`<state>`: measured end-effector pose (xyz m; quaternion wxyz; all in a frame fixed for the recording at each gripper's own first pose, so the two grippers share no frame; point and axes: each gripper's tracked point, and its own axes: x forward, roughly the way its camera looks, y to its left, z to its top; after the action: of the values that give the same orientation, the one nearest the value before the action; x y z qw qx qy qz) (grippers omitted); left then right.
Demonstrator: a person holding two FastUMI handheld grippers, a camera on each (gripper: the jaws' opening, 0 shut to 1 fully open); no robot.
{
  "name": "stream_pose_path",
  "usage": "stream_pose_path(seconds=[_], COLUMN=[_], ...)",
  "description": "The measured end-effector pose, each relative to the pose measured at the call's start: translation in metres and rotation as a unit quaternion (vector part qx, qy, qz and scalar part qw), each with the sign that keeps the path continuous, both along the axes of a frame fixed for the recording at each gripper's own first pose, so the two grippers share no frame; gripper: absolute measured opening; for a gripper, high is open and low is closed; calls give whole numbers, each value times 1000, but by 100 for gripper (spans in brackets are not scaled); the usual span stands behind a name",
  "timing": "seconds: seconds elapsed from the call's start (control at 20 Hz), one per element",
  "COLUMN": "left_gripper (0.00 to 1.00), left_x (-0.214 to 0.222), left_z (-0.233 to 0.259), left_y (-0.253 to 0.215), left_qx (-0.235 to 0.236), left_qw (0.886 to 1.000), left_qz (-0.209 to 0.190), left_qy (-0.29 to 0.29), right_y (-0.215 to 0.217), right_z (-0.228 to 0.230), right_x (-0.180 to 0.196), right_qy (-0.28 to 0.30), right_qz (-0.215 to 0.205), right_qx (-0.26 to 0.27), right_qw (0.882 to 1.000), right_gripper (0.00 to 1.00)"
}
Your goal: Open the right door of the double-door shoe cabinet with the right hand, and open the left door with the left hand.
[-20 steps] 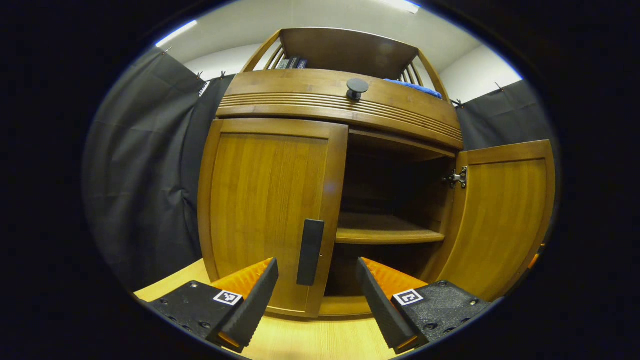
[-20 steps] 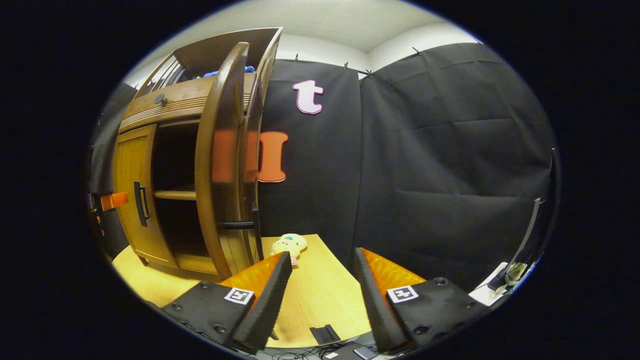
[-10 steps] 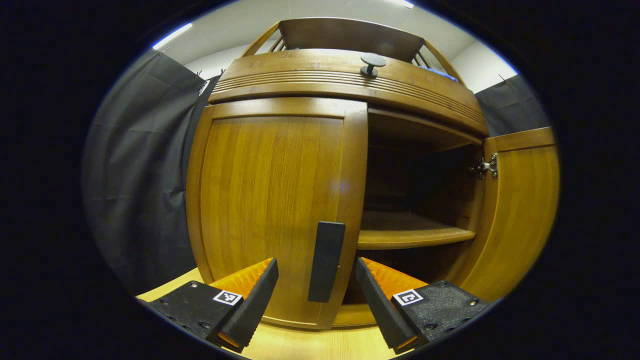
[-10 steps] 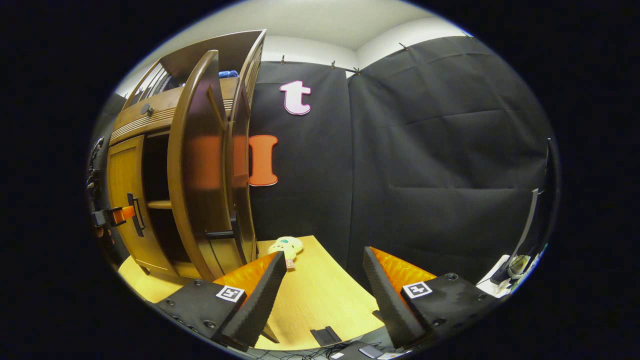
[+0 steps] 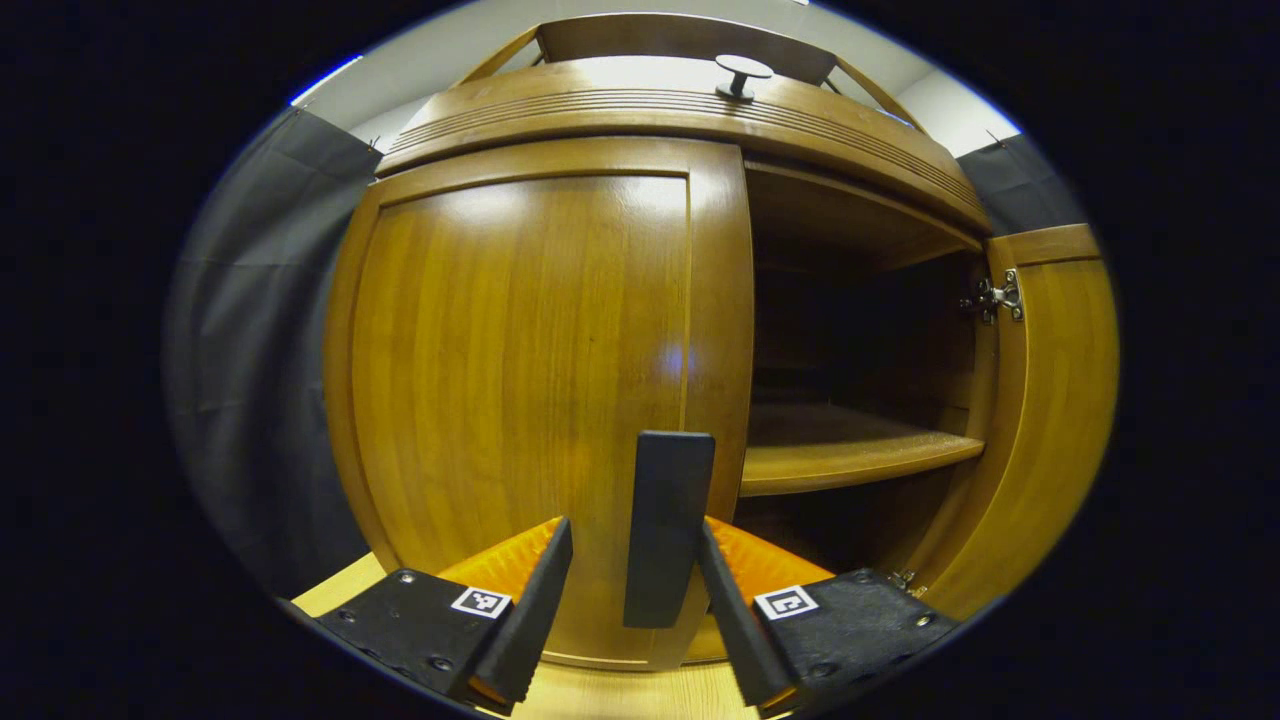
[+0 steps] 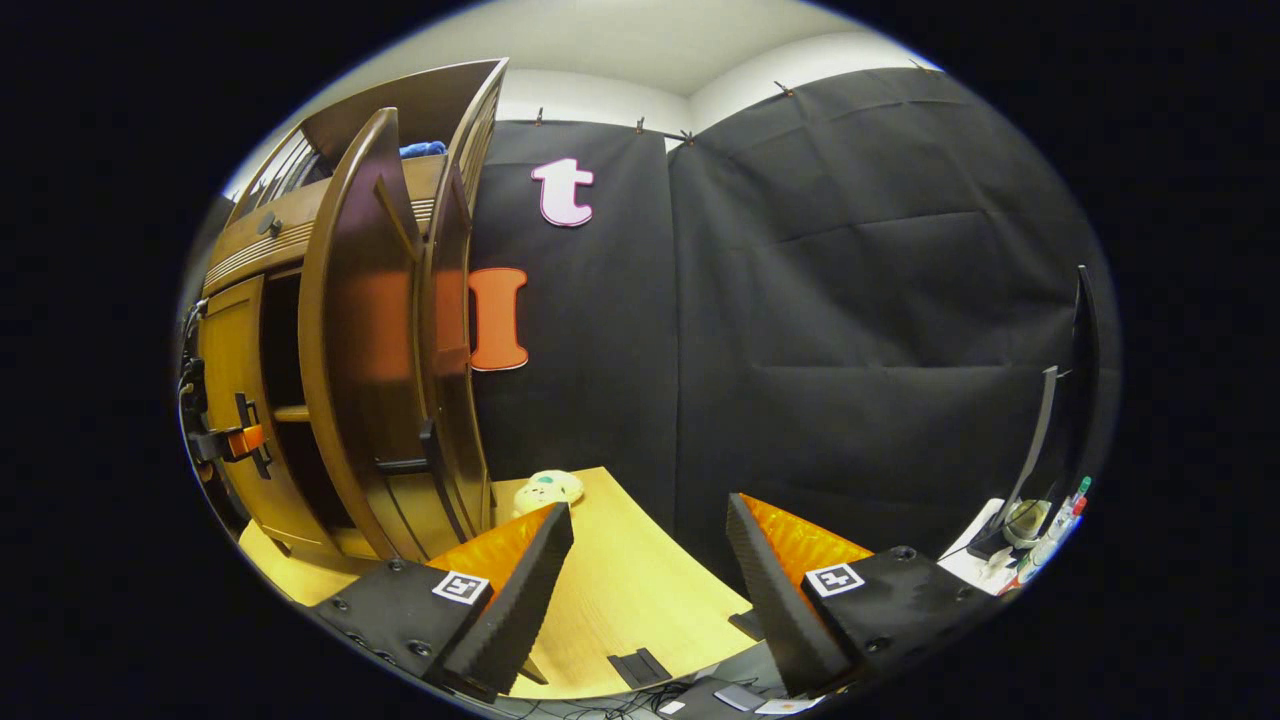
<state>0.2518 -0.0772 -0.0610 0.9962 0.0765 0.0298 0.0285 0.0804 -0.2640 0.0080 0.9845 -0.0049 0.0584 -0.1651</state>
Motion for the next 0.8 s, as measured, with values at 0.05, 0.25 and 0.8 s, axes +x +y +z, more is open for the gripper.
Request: stream_pose_path(seconds=[0.05,0.25,0.8], left_gripper=[65,41,22], left_x=[2,2,-5], left_z=[-1,-3,8], left_y=[-2,-10,-11], left_qx=[-1,11,-3], left_qw=[1000,1000,1000], left_qz=[-5,-17,-22], left_qy=[0,-5,-22], right_y=[-1,0,22], right_z=[0,-1,-1], right_x=[0,-2,-19], right_qy=[1,3,1], right_qz=[-2,-6,-3], right_qx=[-1,0,-5], right_qw=[1000,1000,1000], right_gripper=[99,94,94])
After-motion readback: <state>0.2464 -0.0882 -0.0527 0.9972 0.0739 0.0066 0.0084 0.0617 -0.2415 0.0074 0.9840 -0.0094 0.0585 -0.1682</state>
